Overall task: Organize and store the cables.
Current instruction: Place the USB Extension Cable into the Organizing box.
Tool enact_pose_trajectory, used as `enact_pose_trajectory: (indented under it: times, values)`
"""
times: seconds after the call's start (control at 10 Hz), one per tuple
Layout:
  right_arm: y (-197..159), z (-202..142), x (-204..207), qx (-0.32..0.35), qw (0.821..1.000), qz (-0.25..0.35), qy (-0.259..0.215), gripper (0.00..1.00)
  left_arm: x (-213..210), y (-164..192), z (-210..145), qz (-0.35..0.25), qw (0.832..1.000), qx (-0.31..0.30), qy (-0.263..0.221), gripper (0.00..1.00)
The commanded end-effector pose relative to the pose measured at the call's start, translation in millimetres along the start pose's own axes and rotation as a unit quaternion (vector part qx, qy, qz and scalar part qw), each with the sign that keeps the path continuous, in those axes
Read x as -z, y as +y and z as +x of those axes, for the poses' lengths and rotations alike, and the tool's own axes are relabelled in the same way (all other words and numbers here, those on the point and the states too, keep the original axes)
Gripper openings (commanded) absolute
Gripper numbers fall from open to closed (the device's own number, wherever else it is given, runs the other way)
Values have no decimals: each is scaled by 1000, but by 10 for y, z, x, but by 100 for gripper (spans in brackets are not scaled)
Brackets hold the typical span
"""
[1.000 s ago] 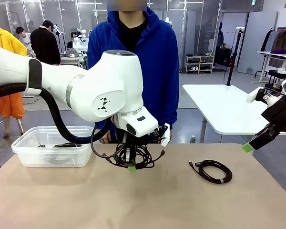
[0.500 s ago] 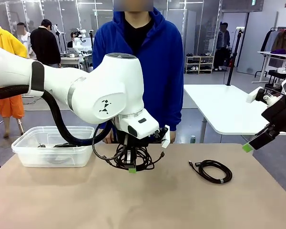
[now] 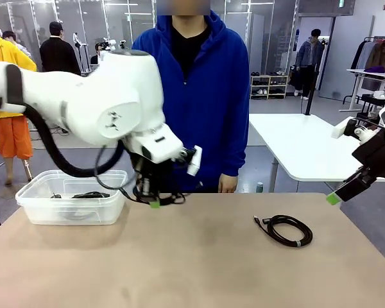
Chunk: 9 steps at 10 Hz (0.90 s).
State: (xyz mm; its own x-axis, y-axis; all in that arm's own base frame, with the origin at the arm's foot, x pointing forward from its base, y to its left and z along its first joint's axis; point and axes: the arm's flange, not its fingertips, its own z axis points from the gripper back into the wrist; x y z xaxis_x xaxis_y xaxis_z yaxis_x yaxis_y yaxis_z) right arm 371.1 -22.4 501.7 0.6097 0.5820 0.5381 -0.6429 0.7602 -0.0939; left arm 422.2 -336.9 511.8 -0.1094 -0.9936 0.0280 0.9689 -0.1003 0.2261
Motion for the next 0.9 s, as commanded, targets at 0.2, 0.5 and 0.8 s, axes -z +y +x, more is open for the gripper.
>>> enact_pose_trajectory:
  times: [0.2, 0.5, 0.8]
  values:
    - [-1, -2, -6, 2, 1000, -2, 2, 100, -234, 243, -1257, 19, 1000, 0, -15, 12]
    - [-1, -2, -6, 2, 1000, -2, 2, 100, -308, 412, -2058, 29, 999, -5, -21, 12]
    - [-1, -2, -6, 2, 1000, -2, 2, 100, -321, 552, -2464, 19, 998, -41, -34, 12]
